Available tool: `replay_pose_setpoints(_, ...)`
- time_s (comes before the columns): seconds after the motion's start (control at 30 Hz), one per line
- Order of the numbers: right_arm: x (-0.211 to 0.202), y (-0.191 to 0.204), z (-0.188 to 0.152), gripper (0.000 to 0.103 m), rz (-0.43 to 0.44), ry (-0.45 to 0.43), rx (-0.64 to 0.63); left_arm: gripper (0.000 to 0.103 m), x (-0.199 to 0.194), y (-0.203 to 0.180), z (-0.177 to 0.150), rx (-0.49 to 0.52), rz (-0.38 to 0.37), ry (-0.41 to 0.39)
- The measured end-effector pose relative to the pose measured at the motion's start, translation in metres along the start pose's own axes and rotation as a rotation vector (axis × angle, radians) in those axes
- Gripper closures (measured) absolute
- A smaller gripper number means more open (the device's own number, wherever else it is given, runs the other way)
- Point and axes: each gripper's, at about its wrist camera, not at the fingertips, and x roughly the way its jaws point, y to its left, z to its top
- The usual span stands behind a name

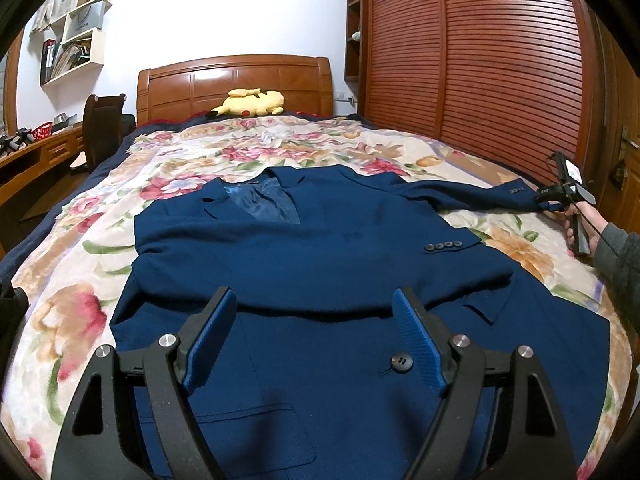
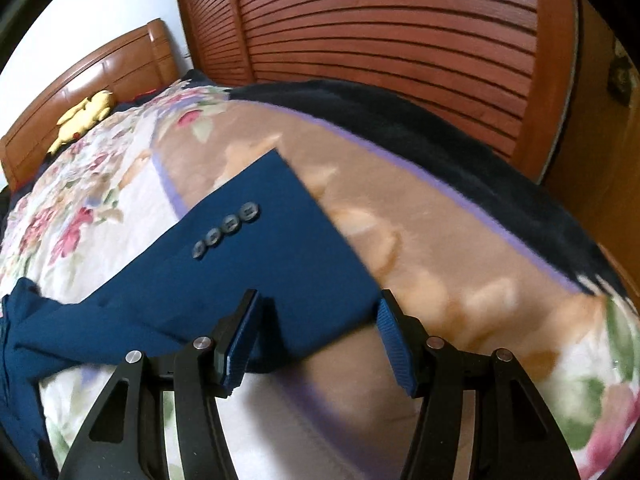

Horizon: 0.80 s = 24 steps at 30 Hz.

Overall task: Fold large clothes
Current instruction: 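Grasp the other sleeve cuff with the right gripper and lift it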

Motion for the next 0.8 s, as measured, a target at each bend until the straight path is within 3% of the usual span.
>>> replay_pose_setpoints(0.03,0.000,0.000,0.001,0.050,0.003,-0.002,-0.012,0.022,0.001,0.000,0.000,-0.001,0.000,0.001)
replay_pose_setpoints(0.1,0.002,0.003,0.001,0.074,0.017,-0.001,-0.042,0.022,0.001,0.001,-0.001,-0.002,-0.003,0.002)
replay_pose_setpoints(0.17,0.001,0.009,0.001,0.091,0.017,-0.010,-0.088,0.022,0.001,0.002,-0.001,-0.004,-0.005,0.003)
replay_pose_setpoints(0.43,-0.055,0.046,0.004,0.095,0.080,-0.111,-0.211,0.022,-0.006,0.005,-0.002,-0.006,-0.010,-0.007)
replay_pose_setpoints(0.63,-0.122,0.106,0.000,0.096,0.157,-0.201,-0.348,0.022,-0.020,0.008,-0.003,0.010,-0.004,-0.021)
replay_pose_setpoints(0.8,-0.183,0.159,-0.025,0.097,0.266,-0.270,-0.464,0.022,-0.034,0.019,-0.002,0.004,0.006,-0.034)
